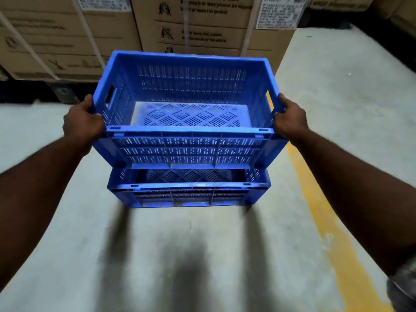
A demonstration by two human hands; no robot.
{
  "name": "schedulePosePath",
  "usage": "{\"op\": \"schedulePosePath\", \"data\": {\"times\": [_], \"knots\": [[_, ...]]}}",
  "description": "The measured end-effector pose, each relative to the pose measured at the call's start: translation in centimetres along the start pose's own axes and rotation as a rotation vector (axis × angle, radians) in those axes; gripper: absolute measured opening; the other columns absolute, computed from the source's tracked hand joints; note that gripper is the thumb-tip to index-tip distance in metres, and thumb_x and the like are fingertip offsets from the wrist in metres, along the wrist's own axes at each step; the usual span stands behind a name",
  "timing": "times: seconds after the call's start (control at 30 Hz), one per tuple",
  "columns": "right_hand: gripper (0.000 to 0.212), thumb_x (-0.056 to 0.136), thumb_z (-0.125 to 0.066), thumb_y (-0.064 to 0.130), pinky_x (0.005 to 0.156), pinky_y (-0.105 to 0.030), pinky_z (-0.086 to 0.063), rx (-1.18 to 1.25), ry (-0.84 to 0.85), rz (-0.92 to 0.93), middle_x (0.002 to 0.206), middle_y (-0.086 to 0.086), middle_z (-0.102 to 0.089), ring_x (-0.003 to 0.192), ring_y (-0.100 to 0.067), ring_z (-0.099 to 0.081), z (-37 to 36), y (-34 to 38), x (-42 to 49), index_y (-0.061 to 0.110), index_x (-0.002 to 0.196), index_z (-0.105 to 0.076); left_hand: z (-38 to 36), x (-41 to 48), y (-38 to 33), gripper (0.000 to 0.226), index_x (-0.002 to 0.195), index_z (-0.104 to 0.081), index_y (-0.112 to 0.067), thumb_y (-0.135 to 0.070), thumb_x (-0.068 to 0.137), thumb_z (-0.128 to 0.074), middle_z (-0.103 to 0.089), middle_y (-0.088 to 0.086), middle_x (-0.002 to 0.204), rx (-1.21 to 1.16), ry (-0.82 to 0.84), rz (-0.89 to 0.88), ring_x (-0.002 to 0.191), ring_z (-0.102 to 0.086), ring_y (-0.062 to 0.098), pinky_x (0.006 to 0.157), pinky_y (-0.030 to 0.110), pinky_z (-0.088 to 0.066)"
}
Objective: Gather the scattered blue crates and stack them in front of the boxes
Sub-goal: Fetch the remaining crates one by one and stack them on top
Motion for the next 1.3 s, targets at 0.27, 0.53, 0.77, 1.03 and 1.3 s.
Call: {"op": "schedulePosePath", "data": {"times": [0.27,0.53,0.77,1.03,1.3], "knots": [[0.067,0.086,-0.049,0.007,0.109,-0.033,-0.037,0.022,-0.038,-0.042,0.147,-0.008,-0.046,0.131,-0.029,-0.047,-0.8,-0.5,0.5,0.027,0.148,-0.038,1.1,-0.1,0.7,0.060,0.122,-0.057,-0.039,-0.016,0.067,-0.048,-0.067,0.008,0.117,-0.049,0.035,-0.011,0.105,-0.063,0.034,0.089,0.046,-0.054],[0.066,0.087,-0.050,0.010,0.106,-0.035,-0.039,-0.038,0.005,-0.015,0.145,-0.009,-0.048,0.130,-0.031,-0.048,0.2,-1.3,-1.2,0.028,0.149,-0.037,1.7,-2.8,2.6,0.057,0.129,-0.055,-0.037,-0.022,0.074,-0.054,-0.066,0.009,0.119,-0.078,0.047,-0.034,0.107,-0.062,0.035,0.087,0.047,-0.053],[0.063,0.092,-0.049,0.012,0.104,-0.032,-0.038,-0.035,0.029,-0.007,0.146,-0.010,-0.048,0.130,-0.031,-0.048,0.7,-1.1,-1.9,0.026,0.150,-0.033,1.1,-2.3,1.7,0.047,0.122,-0.057,-0.030,-0.014,0.078,-0.051,-0.064,0.018,0.117,0.045,0.011,-0.040,0.105,-0.059,0.043,0.088,0.049,-0.049],[0.058,0.084,-0.043,0.004,0.084,-0.032,-0.043,-0.061,-0.046,0.019,0.127,-0.016,-0.060,0.114,-0.038,-0.056,0.4,-0.6,-2.6,0.022,0.139,-0.045,-0.6,5.0,4.1,0.052,0.117,-0.057,-0.040,-0.035,0.066,-0.050,-0.067,0.011,0.115,0.025,0.069,-0.050,0.103,-0.064,0.039,0.088,0.052,-0.054],[0.066,0.087,-0.052,0.009,0.106,-0.032,-0.038,0.016,-0.007,-0.054,0.145,-0.008,-0.050,0.130,-0.029,-0.048,0.4,-0.3,-1.0,0.027,0.149,-0.037,1.2,-2.4,3.1,0.051,0.132,-0.053,-0.040,-0.036,0.082,-0.045,-0.067,-0.002,0.121,-0.158,0.008,-0.062,0.108,-0.063,0.023,0.098,0.044,-0.050]]}}
Point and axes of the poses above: each hand's wrist, its own x-axis towards the middle knuckle, its own z-axis out of the back of the hand, y = z × x, the point moved 1 cm from there along x, towards the middle knuckle
